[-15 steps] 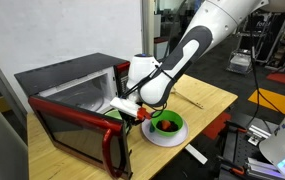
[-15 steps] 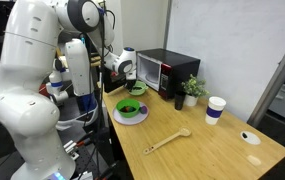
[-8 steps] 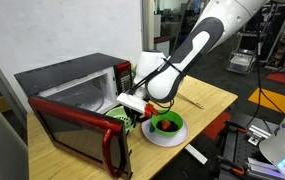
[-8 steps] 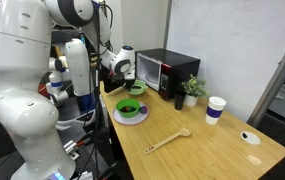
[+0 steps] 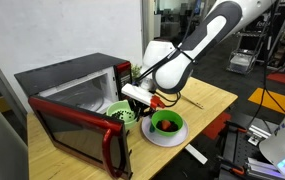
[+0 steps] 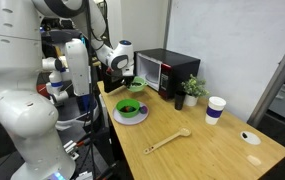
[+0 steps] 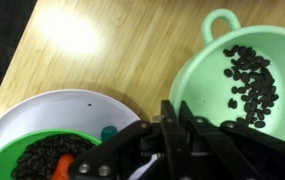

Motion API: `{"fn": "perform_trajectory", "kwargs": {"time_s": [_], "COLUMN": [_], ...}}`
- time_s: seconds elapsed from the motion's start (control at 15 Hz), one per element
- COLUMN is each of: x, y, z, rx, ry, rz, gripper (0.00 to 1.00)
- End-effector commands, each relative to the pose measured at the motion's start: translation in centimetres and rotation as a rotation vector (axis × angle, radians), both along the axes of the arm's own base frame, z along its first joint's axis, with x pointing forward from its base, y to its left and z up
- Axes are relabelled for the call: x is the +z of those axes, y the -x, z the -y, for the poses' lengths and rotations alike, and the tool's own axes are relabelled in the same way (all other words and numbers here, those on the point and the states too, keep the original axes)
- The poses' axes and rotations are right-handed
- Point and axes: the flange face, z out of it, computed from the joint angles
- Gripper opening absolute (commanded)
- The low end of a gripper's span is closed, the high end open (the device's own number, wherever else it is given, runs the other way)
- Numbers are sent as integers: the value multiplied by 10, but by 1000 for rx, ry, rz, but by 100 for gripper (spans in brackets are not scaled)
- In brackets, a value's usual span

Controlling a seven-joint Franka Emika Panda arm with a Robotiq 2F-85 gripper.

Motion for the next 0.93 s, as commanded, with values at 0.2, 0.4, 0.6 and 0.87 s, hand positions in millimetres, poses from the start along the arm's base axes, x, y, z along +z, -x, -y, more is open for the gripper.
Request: {"fn": "perform_trajectory", "kwargs": {"time_s": [0.2, 0.4, 0.6, 0.87], "x": [36, 46, 52, 48], "y": [24, 27, 28, 16], "z": [22, 31, 40, 46], "rx": [-47, -78, -104, -103], "ry": [-47, -72, -98, -107], "rz": [16, 25, 28, 12], "gripper": [2, 2, 2, 2]}}
